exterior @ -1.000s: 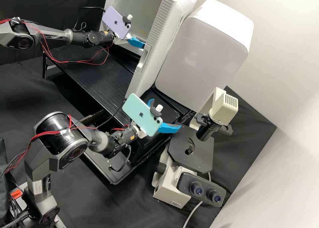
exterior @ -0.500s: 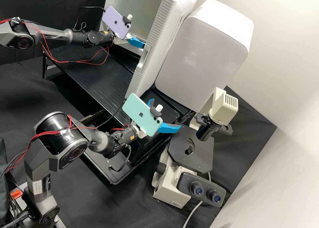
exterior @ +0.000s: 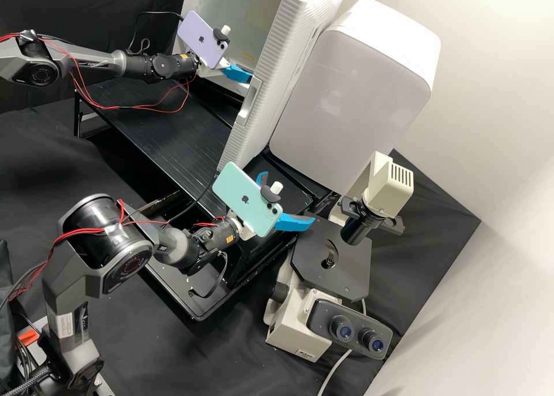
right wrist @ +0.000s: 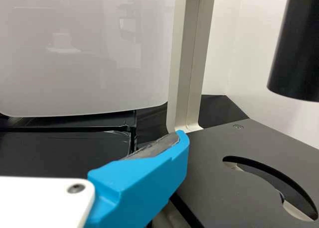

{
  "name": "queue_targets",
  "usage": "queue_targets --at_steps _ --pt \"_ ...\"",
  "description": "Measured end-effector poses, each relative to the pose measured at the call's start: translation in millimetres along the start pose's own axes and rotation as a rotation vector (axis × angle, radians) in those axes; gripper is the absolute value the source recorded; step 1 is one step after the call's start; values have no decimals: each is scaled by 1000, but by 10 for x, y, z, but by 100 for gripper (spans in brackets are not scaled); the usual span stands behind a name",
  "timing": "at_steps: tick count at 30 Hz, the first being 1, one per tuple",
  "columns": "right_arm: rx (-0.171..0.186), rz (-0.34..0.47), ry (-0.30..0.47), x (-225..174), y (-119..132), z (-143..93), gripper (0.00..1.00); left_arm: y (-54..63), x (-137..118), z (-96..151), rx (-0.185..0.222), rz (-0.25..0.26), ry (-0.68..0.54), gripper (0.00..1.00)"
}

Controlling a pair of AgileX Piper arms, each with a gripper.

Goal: Take the petri dish out of the incubator

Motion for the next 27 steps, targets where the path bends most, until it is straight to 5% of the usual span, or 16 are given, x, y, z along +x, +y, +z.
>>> queue_targets --at_steps 18,27 --pt "0 0 0 0 0 0 100 12 24 47 52 4 -15 0" --pt "0 0 0 0 0 0 100 4 27 46 30 2 -14 0"
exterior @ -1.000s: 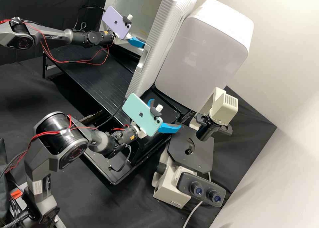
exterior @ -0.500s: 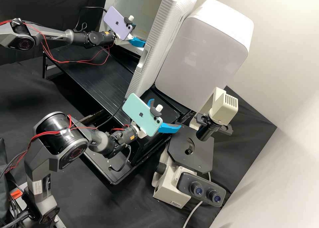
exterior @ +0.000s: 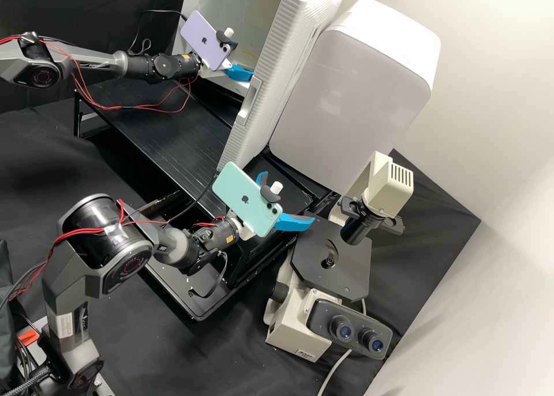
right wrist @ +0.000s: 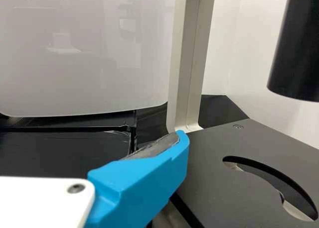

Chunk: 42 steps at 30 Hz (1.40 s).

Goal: Take the petri dish out of the incubator

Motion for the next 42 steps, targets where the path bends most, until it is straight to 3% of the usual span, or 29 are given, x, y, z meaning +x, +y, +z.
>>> queue_targets --at_steps 4,12,13,19,31,42 --pt "0 0 0 0 0 0 100 -12 0 0 -32 -2 -1 0" --pt "0 0 0 0 0 0 100 -60 -45 -8 -33 7 -12 0" --pt "0 0 0 0 0 0 100 -83 -63 -11 -49 0 -15 0" --pt "0 0 0 0 0 0 100 -70 -234 11 -61 -7 -38 0" --pt "0 0 0 0 0 0 100 -28 -668 189 -42 -58 -116 0" --pt "0 0 0 0 0 0 100 124 -1093 223 -17 -7 -184 0"
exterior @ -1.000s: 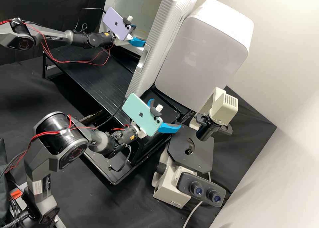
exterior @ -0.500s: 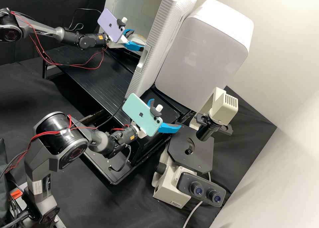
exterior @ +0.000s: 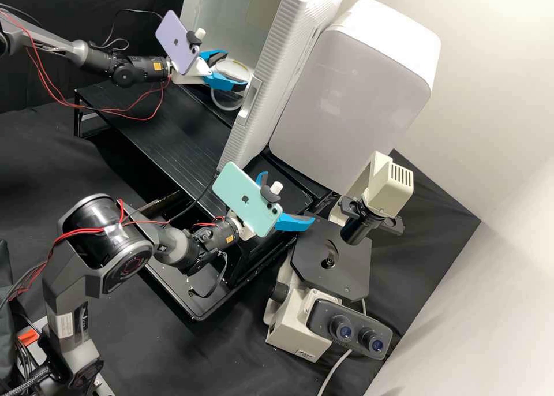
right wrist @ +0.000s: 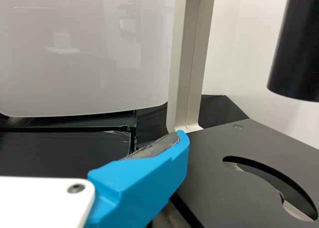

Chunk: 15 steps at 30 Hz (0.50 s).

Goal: Take the petri dish out of the incubator

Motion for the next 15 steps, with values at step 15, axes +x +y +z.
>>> queue_targets --at_steps 15 --pt "0 0 0 0 0 0 100 -22 -222 55 24 6 -38 0"
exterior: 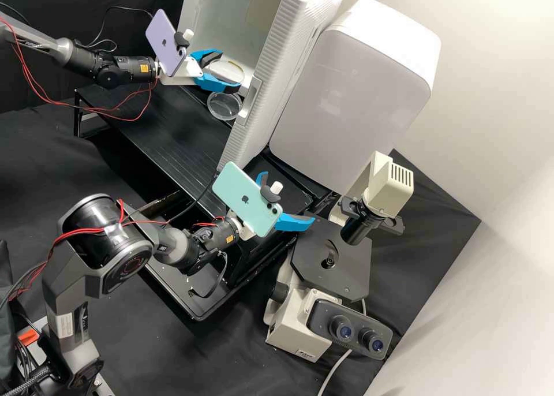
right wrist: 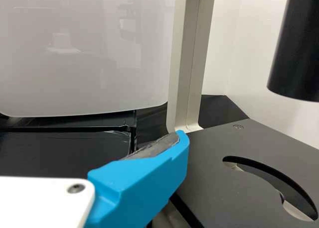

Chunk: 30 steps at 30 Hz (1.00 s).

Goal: Take the petri dish out of the incubator

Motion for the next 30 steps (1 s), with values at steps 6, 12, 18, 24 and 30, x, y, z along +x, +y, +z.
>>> queue_targets --at_steps 6,12,18,24,30 --pt "0 0 0 0 0 0 100 -7 -1 23 0 -2 -5 0" --pt "0 0 0 0 0 0 100 -89 26 10 0 -5 -4 0" --pt "0 0 0 0 0 0 100 -320 50 3 0 -57 -1 0" --pt "0 0 0 0 0 0 100 -427 41 -14 1 -87 4 0" --pt "0 0 0 0 0 0 100 -535 45 -30 2 -111 7 0"
